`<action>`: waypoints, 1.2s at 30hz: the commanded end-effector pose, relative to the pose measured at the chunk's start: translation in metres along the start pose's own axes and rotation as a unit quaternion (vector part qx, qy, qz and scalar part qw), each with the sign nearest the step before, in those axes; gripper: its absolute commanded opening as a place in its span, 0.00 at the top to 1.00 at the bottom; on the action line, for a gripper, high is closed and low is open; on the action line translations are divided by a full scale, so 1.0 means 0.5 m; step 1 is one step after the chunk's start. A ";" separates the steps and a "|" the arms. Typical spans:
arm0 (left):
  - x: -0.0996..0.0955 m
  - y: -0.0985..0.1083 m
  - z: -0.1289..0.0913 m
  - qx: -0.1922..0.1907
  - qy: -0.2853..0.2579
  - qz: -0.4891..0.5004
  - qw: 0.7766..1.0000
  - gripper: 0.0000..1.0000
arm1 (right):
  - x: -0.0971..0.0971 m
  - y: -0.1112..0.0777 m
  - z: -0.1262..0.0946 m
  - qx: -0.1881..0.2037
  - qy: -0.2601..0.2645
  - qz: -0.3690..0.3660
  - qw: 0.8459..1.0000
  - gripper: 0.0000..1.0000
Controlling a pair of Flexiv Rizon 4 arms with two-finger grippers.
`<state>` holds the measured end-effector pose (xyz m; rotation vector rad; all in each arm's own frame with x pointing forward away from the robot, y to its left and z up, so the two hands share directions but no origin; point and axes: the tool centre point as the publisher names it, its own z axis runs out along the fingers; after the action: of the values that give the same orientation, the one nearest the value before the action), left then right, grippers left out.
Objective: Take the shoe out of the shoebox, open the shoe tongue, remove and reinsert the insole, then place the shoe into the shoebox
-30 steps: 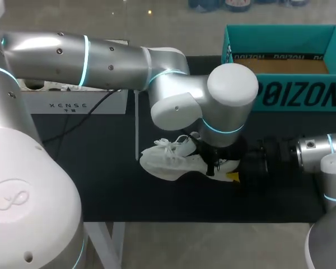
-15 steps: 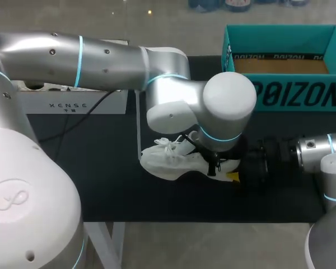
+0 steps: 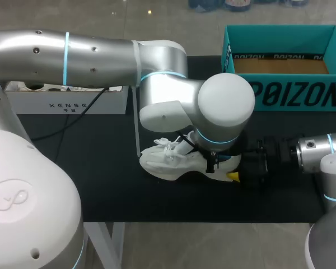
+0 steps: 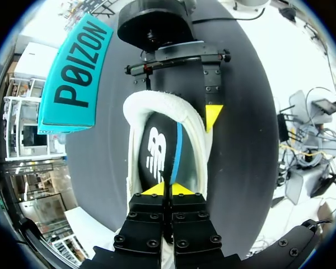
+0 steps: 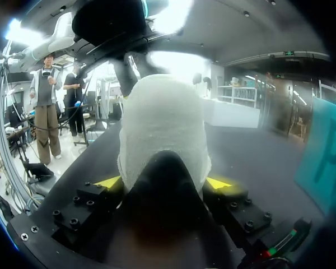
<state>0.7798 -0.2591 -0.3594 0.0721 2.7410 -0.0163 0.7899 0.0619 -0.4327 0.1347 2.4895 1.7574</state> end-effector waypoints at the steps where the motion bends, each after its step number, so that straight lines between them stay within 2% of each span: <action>1: 0.003 0.014 -0.031 0.001 -0.013 -0.006 1.000 1.00 | 0.000 -0.003 0.007 0.002 0.000 0.001 1.000 1.00; 20: 0.011 0.046 -0.097 0.039 -0.029 -0.034 0.998 1.00 | 0.000 -0.003 0.007 0.002 0.000 0.001 1.000 1.00; 36: 0.050 -0.033 -0.118 0.067 -0.028 0.015 0.997 1.00 | 0.000 -0.003 0.007 0.002 0.000 0.001 1.000 1.00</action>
<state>0.7362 -0.2634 -0.3135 0.1524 2.6837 -0.2085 0.7898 0.0618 -0.4328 0.1344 2.4898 1.7569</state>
